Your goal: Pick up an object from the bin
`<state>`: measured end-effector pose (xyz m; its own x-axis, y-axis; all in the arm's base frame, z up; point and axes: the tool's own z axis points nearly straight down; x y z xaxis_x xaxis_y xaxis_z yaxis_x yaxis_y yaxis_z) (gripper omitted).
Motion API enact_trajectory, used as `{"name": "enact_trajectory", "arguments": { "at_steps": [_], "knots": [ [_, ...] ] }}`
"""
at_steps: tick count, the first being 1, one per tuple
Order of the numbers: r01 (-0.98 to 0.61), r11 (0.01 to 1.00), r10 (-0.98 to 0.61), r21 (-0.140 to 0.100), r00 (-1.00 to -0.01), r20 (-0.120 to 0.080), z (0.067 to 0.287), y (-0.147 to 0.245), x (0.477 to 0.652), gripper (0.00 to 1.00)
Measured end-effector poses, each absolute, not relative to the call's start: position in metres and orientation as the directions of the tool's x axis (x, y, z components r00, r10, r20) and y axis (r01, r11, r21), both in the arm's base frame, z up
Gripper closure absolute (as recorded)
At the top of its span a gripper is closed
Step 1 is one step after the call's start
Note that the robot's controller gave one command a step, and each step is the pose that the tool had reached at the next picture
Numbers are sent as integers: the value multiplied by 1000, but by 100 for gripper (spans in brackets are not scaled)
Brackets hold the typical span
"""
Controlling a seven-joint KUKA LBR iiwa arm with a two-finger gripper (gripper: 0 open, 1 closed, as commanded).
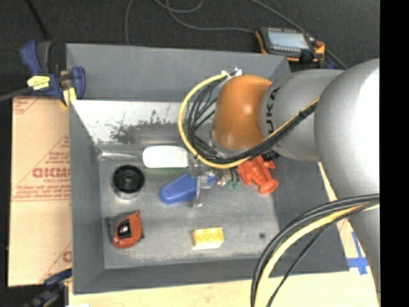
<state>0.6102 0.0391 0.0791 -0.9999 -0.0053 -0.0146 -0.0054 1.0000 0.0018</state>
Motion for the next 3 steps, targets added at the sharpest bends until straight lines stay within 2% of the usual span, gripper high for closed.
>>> {"name": "enact_trajectory", "arguments": {
  "at_steps": [1,2,3],
  "knots": [
    [-5,1000,-5,2,-1000,-15,79,39,610,100],
    [16,1000,16,2,-1000,-2,114,24,605,100],
    [41,999,41,0,-999,-6,203,14,623,0]
  ]
}}
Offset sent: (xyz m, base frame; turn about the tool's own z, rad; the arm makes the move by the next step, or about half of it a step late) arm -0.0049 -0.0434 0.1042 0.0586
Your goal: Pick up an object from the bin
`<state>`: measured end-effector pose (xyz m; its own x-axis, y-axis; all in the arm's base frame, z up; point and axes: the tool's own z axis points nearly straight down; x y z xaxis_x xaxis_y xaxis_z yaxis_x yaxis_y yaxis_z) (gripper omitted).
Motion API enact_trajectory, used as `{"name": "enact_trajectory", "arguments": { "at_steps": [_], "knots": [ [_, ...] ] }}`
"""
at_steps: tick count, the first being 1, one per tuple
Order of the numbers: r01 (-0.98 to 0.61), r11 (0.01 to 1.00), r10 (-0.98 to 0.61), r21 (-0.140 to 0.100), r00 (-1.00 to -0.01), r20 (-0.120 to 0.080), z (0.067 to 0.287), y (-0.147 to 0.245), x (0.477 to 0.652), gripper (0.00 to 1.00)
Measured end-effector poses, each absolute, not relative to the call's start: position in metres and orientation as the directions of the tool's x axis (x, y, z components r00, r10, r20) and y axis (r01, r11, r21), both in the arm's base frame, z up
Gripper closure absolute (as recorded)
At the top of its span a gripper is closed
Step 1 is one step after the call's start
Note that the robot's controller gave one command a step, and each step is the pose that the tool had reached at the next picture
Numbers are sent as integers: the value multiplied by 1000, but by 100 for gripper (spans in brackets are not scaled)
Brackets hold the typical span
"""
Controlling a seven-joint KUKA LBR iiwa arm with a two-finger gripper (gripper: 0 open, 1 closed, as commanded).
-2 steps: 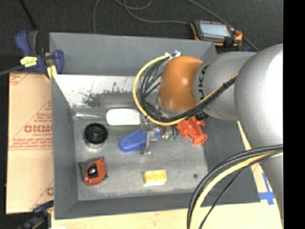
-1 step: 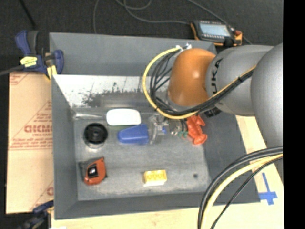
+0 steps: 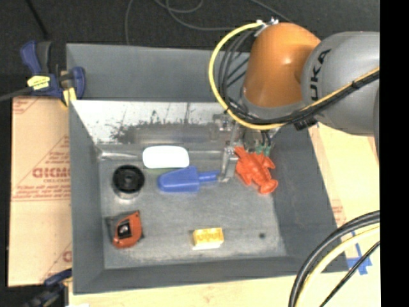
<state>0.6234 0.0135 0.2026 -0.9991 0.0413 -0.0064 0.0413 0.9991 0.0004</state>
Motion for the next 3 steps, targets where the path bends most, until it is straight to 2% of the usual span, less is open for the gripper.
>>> {"name": "enact_trajectory", "arguments": {
  "at_steps": [1,2,3],
  "knots": [
    [41,999,41,0,-999,-5,202,14,623,0],
    [44,999,44,1,-999,-13,158,2,628,0],
    [-28,1000,-28,-2,-1000,-4,108,24,635,0]
  ]
}}
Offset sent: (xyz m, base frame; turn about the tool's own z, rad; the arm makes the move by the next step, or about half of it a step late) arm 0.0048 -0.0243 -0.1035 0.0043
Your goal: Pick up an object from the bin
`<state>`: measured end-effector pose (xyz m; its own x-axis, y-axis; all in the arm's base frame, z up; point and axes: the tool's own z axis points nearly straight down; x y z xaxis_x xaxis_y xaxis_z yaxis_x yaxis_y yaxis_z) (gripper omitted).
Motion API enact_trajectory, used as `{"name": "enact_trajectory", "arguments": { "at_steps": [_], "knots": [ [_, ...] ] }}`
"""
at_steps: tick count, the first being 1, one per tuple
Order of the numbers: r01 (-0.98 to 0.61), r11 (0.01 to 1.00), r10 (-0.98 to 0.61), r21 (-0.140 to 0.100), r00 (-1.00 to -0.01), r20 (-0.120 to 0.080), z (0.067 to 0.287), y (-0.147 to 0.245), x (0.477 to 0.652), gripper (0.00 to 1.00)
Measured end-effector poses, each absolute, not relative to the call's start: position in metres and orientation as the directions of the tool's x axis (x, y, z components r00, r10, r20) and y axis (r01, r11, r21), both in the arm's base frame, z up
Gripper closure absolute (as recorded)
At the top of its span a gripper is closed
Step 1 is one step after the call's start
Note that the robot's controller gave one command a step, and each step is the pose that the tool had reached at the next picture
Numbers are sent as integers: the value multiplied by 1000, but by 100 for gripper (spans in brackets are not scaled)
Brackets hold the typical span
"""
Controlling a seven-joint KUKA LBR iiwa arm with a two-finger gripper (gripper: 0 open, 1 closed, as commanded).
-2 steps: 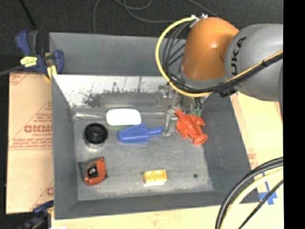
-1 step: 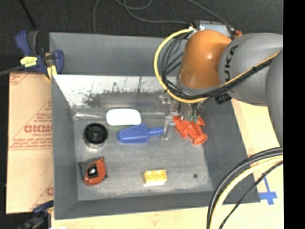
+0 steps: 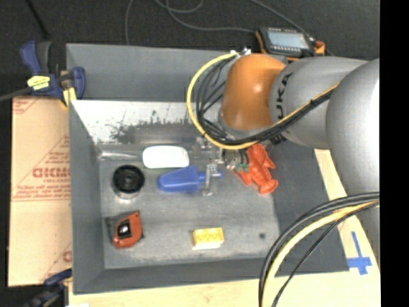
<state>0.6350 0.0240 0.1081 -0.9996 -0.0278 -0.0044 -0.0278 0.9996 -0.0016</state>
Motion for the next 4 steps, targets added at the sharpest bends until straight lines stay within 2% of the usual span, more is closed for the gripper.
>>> {"name": "enact_trajectory", "arguments": {
  "at_steps": [1,2,3,4],
  "knots": [
    [144,990,144,2,-990,-4,87,15,628,0],
    [168,986,168,-2,-986,-5,77,31,632,0],
    [102,995,102,0,-995,-6,75,56,636,0],
    [-115,993,-115,-1,-993,-9,72,36,650,100]
  ]
}}
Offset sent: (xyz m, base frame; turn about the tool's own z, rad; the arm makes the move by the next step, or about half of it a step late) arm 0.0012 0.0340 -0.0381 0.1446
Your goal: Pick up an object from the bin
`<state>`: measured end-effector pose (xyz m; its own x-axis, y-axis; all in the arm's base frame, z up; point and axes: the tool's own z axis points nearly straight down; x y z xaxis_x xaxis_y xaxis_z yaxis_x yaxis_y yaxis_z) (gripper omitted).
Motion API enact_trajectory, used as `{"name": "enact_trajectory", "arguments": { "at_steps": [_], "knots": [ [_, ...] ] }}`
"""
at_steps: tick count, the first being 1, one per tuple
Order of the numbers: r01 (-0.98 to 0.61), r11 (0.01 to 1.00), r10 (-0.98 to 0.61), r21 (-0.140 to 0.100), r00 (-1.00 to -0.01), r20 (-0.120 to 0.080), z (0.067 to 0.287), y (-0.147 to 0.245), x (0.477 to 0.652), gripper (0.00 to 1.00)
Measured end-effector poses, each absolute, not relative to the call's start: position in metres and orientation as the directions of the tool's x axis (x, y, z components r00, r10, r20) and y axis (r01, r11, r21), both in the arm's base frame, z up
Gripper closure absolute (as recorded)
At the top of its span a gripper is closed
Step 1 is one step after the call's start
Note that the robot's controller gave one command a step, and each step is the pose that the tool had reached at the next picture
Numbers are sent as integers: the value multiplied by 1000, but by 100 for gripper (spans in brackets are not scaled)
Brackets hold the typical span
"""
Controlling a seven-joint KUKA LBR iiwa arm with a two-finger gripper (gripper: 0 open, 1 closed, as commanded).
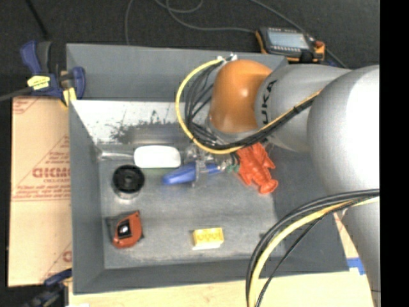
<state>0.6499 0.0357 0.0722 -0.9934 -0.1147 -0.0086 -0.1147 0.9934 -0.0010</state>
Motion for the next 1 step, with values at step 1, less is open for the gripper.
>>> {"name": "enact_trajectory", "arguments": {
  "at_steps": [1],
  "knots": [
    [-114,993,-114,-1,-993,-9,72,36,650,100]
  ]
}}
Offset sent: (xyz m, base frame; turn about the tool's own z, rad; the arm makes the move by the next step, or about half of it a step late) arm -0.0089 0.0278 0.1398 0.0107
